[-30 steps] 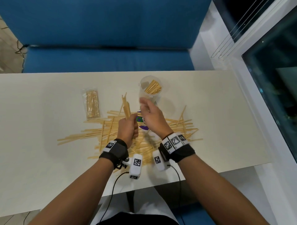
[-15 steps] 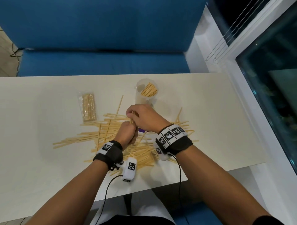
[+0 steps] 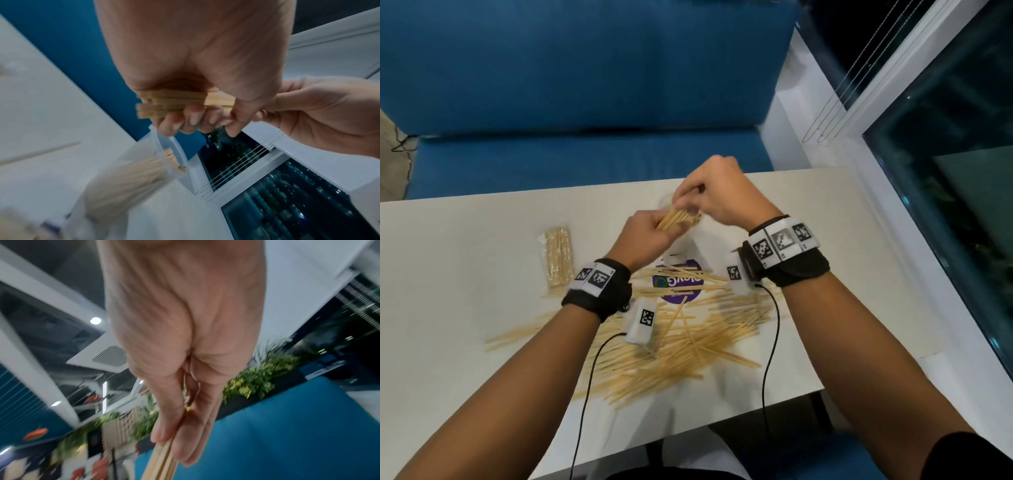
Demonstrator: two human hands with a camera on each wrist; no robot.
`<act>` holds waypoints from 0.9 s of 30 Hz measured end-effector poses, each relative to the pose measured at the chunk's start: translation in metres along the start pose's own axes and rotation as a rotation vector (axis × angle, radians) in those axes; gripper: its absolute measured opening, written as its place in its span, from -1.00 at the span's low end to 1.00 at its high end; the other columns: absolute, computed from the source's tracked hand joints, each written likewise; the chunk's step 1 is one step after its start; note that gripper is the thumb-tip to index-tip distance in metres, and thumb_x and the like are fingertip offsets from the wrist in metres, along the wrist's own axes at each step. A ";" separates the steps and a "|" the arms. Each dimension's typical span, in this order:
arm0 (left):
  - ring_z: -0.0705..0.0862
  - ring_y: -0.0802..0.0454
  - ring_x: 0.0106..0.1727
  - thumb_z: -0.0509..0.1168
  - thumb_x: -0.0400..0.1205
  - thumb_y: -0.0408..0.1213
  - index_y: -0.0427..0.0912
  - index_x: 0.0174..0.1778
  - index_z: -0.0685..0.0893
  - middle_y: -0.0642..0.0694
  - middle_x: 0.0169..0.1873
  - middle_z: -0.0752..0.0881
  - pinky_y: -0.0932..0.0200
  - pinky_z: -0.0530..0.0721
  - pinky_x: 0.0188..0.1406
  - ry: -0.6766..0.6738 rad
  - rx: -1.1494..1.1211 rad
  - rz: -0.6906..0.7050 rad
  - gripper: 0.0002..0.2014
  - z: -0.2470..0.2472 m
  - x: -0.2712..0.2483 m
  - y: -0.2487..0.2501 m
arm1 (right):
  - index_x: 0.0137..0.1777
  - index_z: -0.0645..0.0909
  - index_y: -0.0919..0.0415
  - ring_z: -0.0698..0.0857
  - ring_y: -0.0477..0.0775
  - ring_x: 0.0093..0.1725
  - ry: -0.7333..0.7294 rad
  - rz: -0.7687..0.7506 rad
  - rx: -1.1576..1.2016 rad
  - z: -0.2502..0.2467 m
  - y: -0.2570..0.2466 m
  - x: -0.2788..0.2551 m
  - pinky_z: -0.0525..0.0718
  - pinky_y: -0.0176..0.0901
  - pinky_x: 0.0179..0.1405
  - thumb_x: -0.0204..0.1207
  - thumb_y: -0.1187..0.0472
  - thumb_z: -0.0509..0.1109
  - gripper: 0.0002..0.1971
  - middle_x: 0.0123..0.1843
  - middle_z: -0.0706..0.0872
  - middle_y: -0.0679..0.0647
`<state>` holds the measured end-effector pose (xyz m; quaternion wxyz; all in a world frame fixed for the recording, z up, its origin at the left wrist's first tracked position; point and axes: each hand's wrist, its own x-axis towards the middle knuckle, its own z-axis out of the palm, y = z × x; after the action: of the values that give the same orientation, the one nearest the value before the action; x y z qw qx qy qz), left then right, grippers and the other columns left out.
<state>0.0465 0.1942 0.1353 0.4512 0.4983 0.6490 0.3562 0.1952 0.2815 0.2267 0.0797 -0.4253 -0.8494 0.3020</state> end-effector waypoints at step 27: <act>0.40 -0.10 0.61 0.57 0.51 0.13 -0.07 0.79 0.02 -0.16 0.66 0.32 -0.03 0.44 0.53 0.141 0.330 0.028 0.09 0.024 0.041 -0.070 | 0.29 0.82 0.12 0.66 0.02 0.17 0.226 0.061 -0.031 0.066 0.083 0.022 0.65 -0.07 0.28 0.74 0.14 0.41 -0.77 0.21 0.82 0.03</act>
<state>0.0424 0.2169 0.0536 0.3114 0.5485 0.7217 0.2852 0.2113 0.3072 0.1231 0.1590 -0.4835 -0.8263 0.2411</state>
